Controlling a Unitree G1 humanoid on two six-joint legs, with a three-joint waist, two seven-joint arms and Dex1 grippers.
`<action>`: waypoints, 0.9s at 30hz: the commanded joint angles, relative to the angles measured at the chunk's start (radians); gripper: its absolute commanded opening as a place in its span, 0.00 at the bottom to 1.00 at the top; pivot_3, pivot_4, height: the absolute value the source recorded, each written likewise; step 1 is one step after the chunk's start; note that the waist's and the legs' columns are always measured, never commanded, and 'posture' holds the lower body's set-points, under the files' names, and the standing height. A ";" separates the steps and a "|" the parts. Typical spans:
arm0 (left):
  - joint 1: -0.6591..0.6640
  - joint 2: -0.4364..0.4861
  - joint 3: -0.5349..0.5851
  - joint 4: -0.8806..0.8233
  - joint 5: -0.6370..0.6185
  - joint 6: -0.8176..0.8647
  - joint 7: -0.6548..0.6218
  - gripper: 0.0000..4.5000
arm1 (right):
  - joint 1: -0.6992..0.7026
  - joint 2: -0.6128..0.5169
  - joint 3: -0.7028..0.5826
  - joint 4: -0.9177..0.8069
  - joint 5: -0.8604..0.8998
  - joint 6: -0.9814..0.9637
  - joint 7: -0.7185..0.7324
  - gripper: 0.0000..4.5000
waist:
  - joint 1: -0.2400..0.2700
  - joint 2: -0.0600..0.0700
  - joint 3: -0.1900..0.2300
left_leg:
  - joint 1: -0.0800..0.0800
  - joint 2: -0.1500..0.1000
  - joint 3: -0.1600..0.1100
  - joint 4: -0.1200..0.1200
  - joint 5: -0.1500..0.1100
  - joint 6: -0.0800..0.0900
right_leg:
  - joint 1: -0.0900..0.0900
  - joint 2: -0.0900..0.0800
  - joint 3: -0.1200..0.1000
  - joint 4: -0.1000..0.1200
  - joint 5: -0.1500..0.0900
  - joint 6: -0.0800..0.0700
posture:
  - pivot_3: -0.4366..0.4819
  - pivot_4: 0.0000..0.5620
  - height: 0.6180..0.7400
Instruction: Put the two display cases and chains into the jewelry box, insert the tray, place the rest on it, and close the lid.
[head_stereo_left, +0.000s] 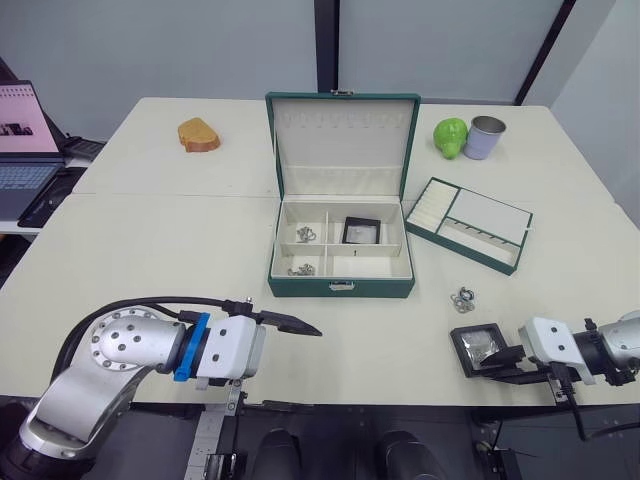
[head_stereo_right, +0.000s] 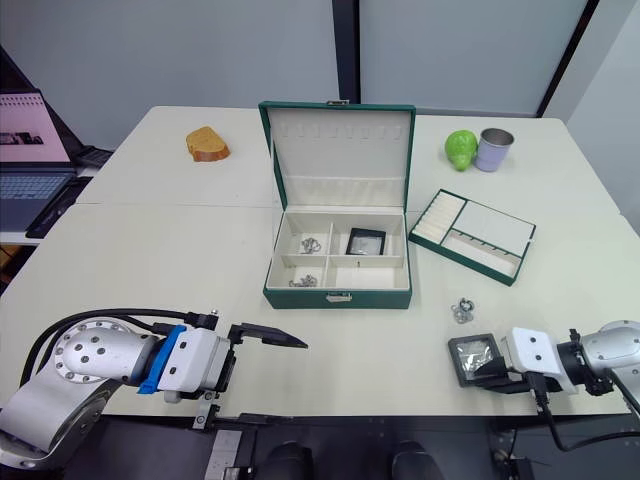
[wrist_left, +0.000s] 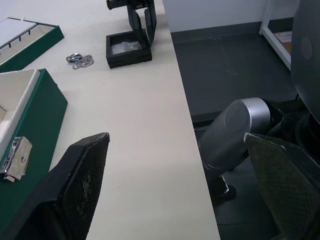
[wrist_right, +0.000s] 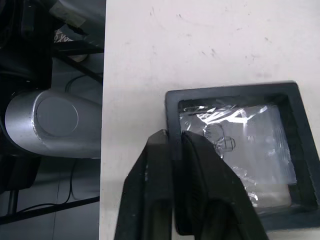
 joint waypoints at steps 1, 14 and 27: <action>-0.016 -0.001 0.004 0.000 -0.014 0.002 0.001 1.00 | -0.005 0.002 -0.007 -0.003 -0.001 -0.008 -0.011 0.01 | 0.000 0.000 0.000 | 0.000 0.000 0.000 0.000 0.000 0.000 | 0.000 0.000 0.000 0.000 0.000 0.000 | 0.48 0.27 1.00; -0.084 -0.026 0.060 0.018 -0.136 0.157 0.087 1.00 | -0.166 -0.086 -0.091 -0.179 0.352 0.409 0.052 0.01 | 0.000 0.000 0.000 | 0.000 0.000 -0.001 0.000 0.000 0.000 | 0.000 0.000 0.000 0.001 0.000 0.000 | 0.48 0.27 1.00; -0.177 -0.016 0.152 0.133 -0.173 0.240 0.149 1.00 | -0.927 0.156 0.230 -0.030 0.336 0.814 -0.050 0.01 | -0.008 0.001 0.000 | -0.001 0.001 -0.001 0.002 0.000 0.000 | -0.005 0.001 0.000 0.002 0.000 0.000 | 0.48 0.27 1.00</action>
